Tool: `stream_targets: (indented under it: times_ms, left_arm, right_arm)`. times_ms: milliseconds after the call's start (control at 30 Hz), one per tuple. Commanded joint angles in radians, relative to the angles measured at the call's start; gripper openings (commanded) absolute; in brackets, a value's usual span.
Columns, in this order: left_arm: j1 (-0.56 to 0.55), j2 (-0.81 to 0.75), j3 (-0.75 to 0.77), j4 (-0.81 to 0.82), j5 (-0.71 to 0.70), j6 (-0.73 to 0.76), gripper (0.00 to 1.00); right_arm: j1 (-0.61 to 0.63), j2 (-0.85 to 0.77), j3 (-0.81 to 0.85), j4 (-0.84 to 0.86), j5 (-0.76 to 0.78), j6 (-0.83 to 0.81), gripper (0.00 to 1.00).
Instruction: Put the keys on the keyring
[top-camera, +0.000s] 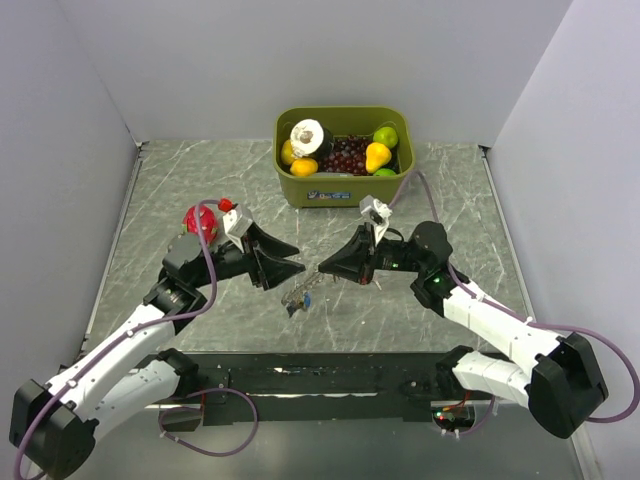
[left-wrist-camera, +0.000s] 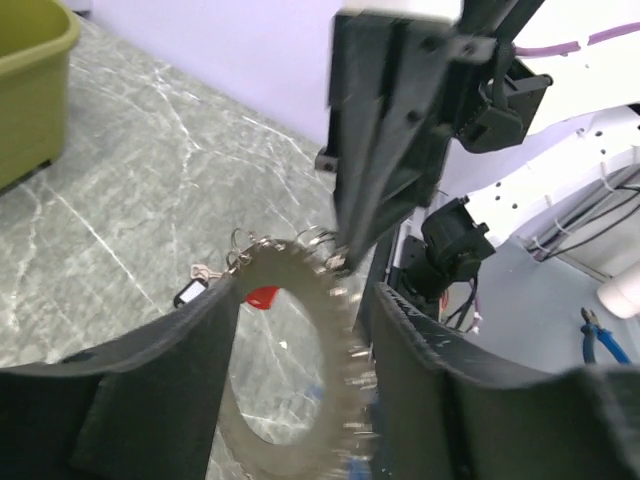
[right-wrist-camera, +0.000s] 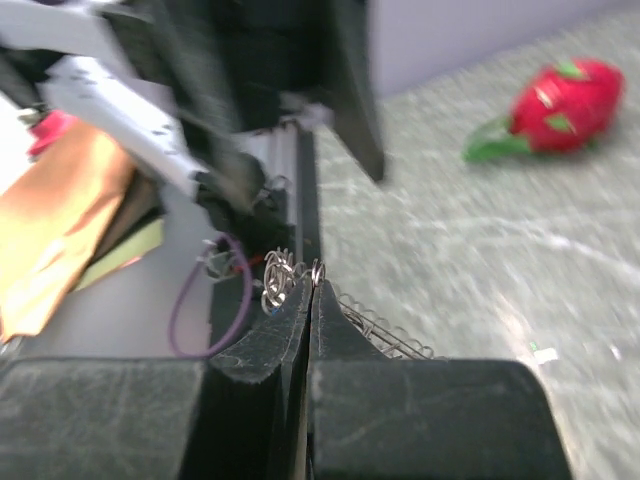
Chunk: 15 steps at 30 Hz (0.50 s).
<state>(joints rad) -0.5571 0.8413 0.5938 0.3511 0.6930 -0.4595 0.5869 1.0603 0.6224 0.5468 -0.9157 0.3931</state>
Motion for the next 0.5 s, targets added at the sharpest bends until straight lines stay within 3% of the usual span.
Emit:
stream_targets:
  times_ms: [0, 267, 467]
  left_arm:
    - [0.011, 0.034, -0.008, 0.14, 0.091, -0.022, 0.56]
    - [0.01, 0.122, 0.009, 0.293, 0.295, -0.087, 0.59]
    - [0.01, 0.136, 0.024, 0.305, 0.312, -0.103, 0.56]
  right_arm:
    - [-0.01, -0.036, 0.014, 0.266, -0.132, 0.098, 0.0]
    - [-0.019, 0.029, 0.002, 0.484, -0.221, 0.246, 0.0]
    - [-0.021, 0.04, 0.013, 0.45, -0.221, 0.225, 0.0]
